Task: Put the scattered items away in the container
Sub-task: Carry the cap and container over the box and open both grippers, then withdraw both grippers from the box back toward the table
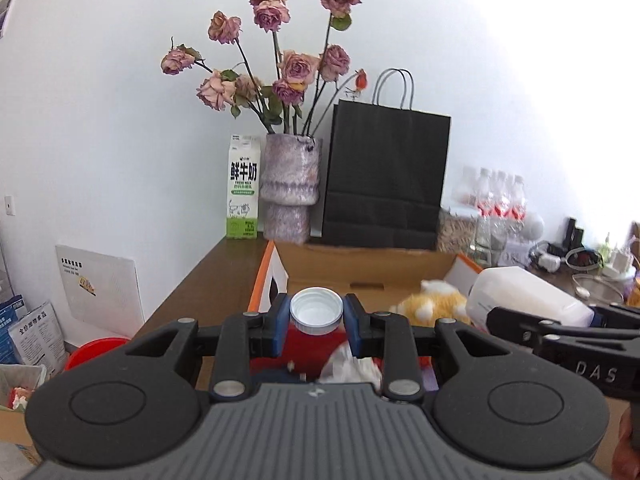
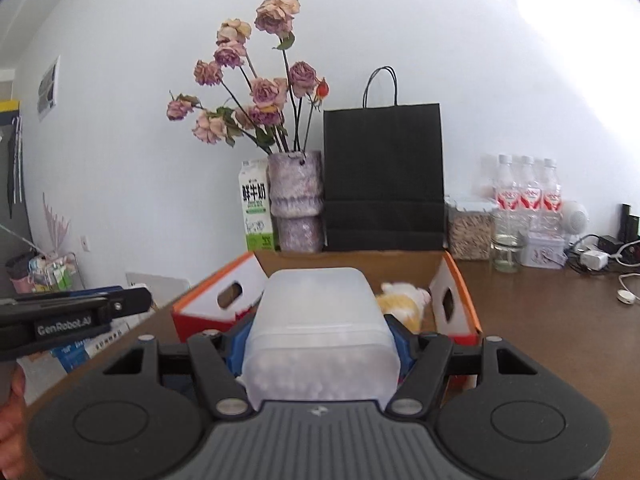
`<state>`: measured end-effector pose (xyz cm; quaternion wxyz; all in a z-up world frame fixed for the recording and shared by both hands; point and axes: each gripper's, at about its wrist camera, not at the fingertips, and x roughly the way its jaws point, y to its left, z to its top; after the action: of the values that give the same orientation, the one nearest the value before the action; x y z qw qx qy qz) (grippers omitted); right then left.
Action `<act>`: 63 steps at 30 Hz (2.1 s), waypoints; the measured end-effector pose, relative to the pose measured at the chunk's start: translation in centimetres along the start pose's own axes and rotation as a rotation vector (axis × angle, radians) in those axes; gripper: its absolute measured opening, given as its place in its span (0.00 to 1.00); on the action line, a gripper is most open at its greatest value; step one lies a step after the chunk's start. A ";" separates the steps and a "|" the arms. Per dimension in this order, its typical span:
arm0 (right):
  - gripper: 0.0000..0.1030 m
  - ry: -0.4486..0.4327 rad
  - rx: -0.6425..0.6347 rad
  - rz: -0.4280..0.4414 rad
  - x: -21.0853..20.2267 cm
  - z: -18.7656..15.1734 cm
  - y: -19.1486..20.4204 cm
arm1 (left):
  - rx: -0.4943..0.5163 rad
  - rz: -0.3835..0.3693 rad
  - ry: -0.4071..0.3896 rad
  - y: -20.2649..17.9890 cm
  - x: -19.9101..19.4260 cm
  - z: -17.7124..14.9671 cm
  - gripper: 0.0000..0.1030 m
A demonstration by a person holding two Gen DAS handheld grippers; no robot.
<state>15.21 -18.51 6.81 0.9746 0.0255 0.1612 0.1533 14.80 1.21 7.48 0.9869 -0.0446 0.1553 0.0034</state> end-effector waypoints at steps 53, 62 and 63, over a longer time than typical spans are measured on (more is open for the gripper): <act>1.00 0.000 0.033 -0.081 13.5 1.4 1.2 | -0.071 0.185 -0.033 2.3 12.0 1.8 1.00; 1.00 0.005 0.015 -0.091 13.2 1.2 1.6 | -0.075 0.188 -0.025 2.3 12.0 1.6 1.00; 1.00 0.006 0.016 -0.093 13.1 1.2 1.6 | -0.076 0.189 -0.024 2.3 12.0 1.6 1.00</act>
<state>26.98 -12.94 4.09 0.9799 0.0251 0.1664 0.1066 26.70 3.56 5.09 0.9815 -0.0669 0.1470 0.1026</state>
